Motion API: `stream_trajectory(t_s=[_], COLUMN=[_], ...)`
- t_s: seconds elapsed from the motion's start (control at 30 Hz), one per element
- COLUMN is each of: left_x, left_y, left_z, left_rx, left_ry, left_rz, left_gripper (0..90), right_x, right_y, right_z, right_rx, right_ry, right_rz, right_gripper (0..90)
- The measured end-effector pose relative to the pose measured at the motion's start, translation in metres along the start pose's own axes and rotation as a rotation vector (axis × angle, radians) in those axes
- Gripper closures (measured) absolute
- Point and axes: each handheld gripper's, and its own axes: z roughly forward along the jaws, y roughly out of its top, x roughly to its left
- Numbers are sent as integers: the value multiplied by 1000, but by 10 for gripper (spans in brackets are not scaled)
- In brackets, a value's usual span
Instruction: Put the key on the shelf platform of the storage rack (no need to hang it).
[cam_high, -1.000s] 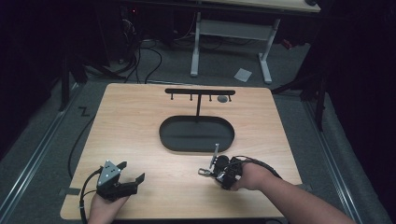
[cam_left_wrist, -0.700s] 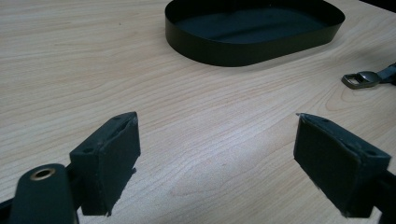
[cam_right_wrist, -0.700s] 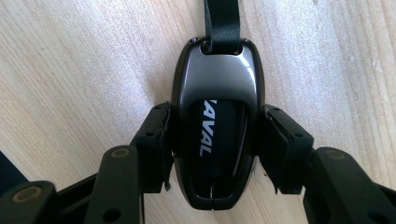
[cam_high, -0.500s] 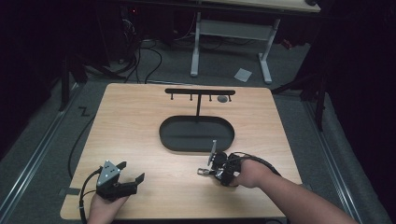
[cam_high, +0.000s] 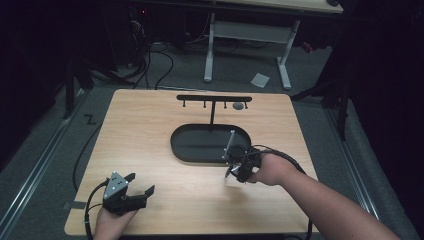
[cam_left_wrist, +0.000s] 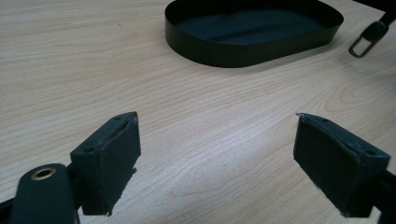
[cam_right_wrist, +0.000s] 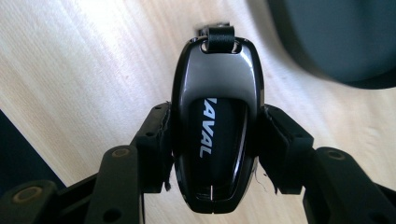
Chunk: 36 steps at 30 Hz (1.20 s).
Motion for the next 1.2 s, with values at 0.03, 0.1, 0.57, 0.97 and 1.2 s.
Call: stream_trajectory(t_s=[0.03, 0.1, 0.57, 0.97, 1.2], left_x=[0, 0, 4, 4, 5], left_y=[0, -1, -4, -3, -4], left_z=[0, -1, -11, -8, -7], left_rx=[0, -2, -14, -7, -9], left_ry=[0, 3, 18, 10, 5], left_rz=[0, -1, -18, -12, -16], left_gripper=[155, 155, 155, 155, 155], right_x=[-1, -4, -33, -53, -58], right_y=[1, 4, 31, 64, 79], right_z=[-3, -9, -20, -12, -7], right_rx=[-1, -7, -38, -58, -53], right_ry=[-6, -17, -57, -74, -61], right_rz=[-1, 0, 21, 31, 29], right_gripper=[490, 489, 489, 489, 489])
